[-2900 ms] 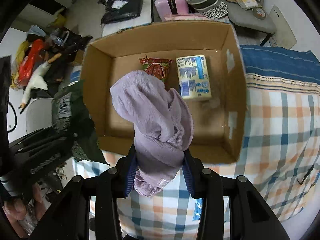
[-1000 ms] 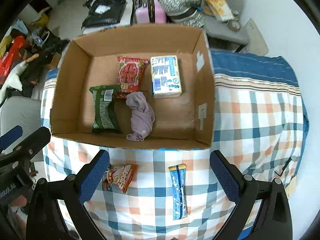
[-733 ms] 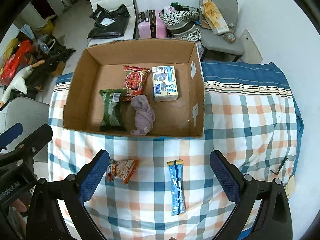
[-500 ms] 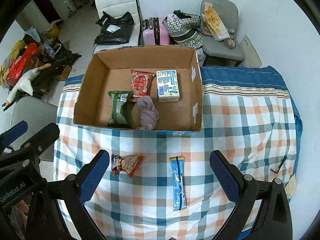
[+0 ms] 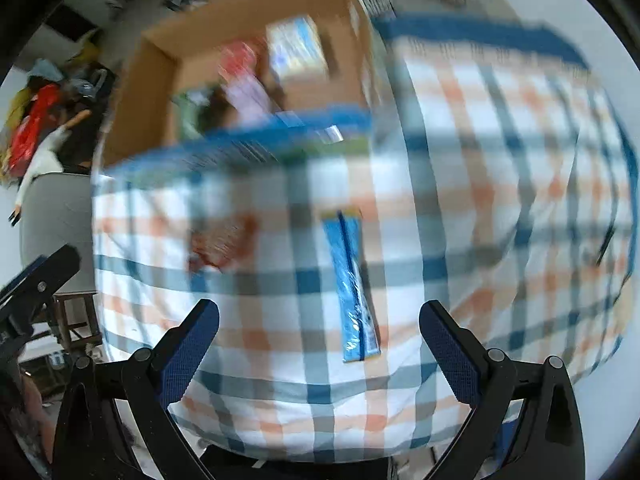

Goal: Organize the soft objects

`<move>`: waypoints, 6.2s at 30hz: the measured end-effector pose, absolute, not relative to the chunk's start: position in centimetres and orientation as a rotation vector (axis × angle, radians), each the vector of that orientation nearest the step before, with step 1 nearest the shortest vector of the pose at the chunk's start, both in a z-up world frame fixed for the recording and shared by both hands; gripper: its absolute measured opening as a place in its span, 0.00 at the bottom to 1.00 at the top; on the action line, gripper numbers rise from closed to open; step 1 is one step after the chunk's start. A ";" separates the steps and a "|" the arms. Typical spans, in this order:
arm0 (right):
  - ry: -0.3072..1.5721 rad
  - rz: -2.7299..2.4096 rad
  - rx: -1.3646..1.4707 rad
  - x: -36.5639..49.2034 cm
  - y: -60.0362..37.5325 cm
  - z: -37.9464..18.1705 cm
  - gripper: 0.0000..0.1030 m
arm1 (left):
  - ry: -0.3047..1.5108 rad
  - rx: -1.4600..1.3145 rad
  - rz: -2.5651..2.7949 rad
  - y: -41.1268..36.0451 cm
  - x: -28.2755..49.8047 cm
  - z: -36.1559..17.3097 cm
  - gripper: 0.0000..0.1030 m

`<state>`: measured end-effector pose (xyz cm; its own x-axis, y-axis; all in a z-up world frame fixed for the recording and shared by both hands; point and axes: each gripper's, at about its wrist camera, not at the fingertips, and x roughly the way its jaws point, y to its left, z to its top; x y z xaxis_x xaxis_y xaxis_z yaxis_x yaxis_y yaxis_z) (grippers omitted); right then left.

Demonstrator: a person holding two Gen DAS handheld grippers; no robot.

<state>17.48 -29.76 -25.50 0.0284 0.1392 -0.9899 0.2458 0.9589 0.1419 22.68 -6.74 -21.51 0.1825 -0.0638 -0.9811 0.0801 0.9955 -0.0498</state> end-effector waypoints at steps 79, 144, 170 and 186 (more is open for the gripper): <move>1.530 -0.134 0.345 39.5 -33.4 -25.5 0.16 | 1.530 0.100 -0.168 -8.8 44.2 -25.9 0.58; 1.591 -0.077 0.211 38.8 -29.2 -27.6 0.98 | 1.449 0.077 -0.079 -9.2 41.8 -24.4 0.89; 1.337 -0.047 0.194 28.4 -28.2 -16.4 0.98 | 1.168 0.015 -0.058 -7.7 30.1 -12.3 0.89; 1.111 -0.078 0.161 16.9 -27.4 -4.8 0.98 | 1.003 0.032 -0.097 -7.4 20.1 -3.5 0.89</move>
